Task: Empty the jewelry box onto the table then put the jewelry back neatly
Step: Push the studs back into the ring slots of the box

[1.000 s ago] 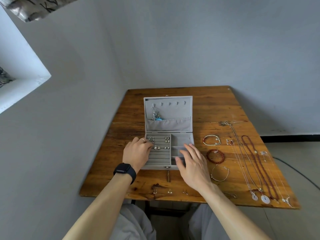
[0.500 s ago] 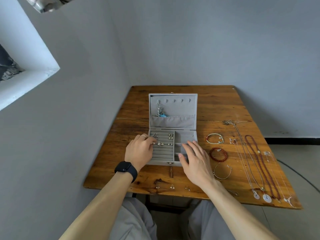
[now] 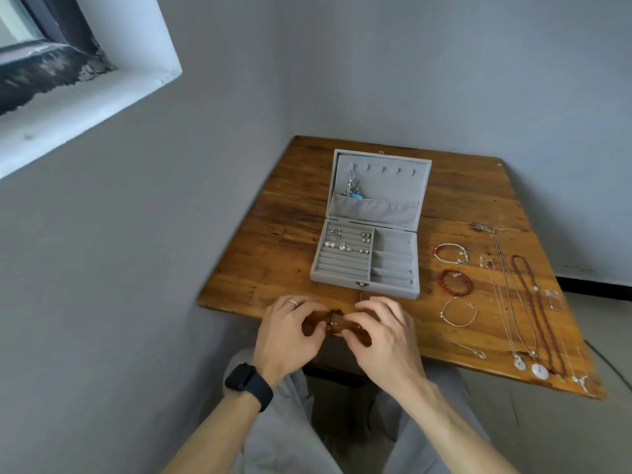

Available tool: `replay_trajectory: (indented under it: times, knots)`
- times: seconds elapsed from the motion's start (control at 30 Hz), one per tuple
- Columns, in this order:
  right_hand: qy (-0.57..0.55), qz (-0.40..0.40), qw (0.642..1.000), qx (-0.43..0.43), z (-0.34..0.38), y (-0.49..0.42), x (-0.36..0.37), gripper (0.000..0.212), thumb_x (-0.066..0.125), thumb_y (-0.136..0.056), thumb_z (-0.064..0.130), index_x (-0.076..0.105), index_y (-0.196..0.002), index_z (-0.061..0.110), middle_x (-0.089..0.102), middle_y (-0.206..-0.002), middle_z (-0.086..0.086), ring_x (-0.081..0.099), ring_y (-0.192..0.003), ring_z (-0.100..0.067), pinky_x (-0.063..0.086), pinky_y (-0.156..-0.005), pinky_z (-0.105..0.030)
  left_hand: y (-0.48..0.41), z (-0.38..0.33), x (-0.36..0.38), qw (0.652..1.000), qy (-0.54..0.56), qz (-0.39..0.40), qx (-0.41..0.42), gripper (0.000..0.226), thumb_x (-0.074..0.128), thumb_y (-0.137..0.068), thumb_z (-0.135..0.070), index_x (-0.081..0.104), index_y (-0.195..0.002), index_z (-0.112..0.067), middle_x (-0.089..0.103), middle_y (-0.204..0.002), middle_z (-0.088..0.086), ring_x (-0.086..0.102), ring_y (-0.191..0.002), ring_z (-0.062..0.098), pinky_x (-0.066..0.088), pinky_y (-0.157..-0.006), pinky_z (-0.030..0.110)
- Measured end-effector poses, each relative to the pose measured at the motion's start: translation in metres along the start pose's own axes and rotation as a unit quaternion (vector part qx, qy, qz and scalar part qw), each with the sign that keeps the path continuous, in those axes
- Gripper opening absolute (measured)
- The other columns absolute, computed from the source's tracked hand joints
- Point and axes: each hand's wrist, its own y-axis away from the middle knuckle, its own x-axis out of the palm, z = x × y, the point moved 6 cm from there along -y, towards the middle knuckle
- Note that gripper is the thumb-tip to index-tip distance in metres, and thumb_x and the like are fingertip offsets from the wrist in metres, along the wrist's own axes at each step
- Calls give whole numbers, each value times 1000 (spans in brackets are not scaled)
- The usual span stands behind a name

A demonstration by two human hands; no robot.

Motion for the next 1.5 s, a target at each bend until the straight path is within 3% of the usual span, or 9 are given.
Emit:
replay_trajectory:
  times: [0.13,0.6,0.83,0.93,1.1,1.27,1.5]
  knots:
    - [20,12,1000,6,8,3,7,22,73,-85,41,77,-104,32,64,-118,11,48,-122,-15,44,-94,-42,11,-2,6,1000,-7,-11,-6,23,66,-88,-43,73,-110,-37,63,-120,-17,48,-120,6,33,-103,28]
    - [18,13,1000,-16,21,-14,3,8,73,-86,31,76,-93,30,67,-100,15,55,-107,-14,44,-82,-33,3,3,10,1000,-7,-11,-12,9,64,-93,-39,71,-98,-39,62,-115,-19,48,-114,4,31,-97,25]
    - [-21,-12,999,26,-15,-57,-21,5,67,-91,25,71,-93,27,66,-98,13,48,-100,-12,41,-84,-29,-26,44,-7,980,96,-71,-158,6,65,-93,-29,65,-91,-34,60,-122,-12,48,-119,11,34,-101,29]
    - [-8,26,998,64,-38,-81,-23,6,64,-93,26,69,-94,29,64,-104,11,47,-105,-18,35,-83,-28,-26,49,-5,973,72,-106,-190,6,63,-94,-27,63,-91,-33,61,-124,-12,50,-119,13,35,-102,33]
    - [18,116,990,82,-50,-111,-16,8,60,-96,35,68,-97,36,61,-115,7,42,-115,-21,35,-89,-30,-15,42,3,969,10,-187,-162,4,64,-92,-24,66,-93,-28,67,-120,-9,58,-117,17,40,-102,38]
    - [44,177,980,75,-45,-132,-14,10,61,-95,33,70,-96,35,58,-122,4,39,-123,-24,35,-100,-36,-17,45,4,971,14,-191,-142,3,64,-93,-28,67,-95,-27,67,-122,-8,55,-123,16,40,-107,40]
    - [114,207,970,50,-33,-145,-10,13,61,-92,26,73,-95,32,60,-124,3,41,-121,-23,35,-103,-37,-15,41,1,970,8,-201,-135,5,66,-93,-26,69,-96,-24,68,-120,-7,56,-122,15,38,-106,36]
